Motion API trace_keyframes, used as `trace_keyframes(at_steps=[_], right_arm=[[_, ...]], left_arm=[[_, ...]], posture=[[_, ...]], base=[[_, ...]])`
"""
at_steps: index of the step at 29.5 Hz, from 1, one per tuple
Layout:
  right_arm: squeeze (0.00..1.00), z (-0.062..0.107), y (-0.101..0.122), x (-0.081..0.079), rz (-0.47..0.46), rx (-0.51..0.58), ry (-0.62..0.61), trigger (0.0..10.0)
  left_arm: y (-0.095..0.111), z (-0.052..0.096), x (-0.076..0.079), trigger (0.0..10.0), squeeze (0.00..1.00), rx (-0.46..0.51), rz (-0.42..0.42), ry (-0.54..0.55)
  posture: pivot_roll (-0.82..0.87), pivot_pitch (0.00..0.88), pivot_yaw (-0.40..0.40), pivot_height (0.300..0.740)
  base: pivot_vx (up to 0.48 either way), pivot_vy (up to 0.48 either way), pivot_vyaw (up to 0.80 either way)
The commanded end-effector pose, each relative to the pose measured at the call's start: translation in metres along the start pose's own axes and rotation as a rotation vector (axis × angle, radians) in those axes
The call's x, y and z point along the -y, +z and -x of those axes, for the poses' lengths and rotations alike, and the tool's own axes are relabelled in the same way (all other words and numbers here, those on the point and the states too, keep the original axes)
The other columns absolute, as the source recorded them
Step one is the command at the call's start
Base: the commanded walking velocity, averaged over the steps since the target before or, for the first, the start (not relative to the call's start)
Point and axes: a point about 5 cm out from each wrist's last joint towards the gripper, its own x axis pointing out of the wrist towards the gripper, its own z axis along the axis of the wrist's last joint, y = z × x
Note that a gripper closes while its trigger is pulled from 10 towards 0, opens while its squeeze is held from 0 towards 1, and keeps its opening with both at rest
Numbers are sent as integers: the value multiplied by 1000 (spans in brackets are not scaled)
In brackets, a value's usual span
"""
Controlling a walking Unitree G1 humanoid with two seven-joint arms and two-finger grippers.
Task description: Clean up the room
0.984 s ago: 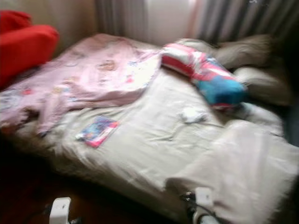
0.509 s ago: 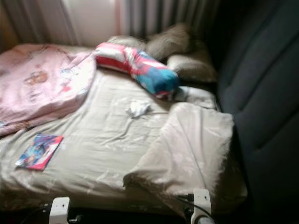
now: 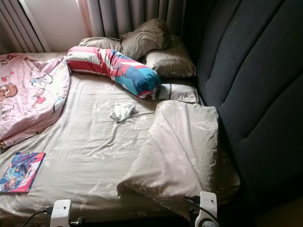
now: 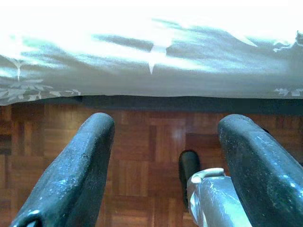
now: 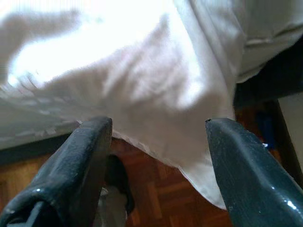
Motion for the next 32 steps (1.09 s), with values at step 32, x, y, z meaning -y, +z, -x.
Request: trace_keyframes(at_steps=[32], right_arm=[[0,2,2,3,-93,66,-8,10000]], left_arm=[[-4,1,-1,10000,0,3,-1,6]], posture=[[71,35,-14,740]], base=[[0,-177,0]])
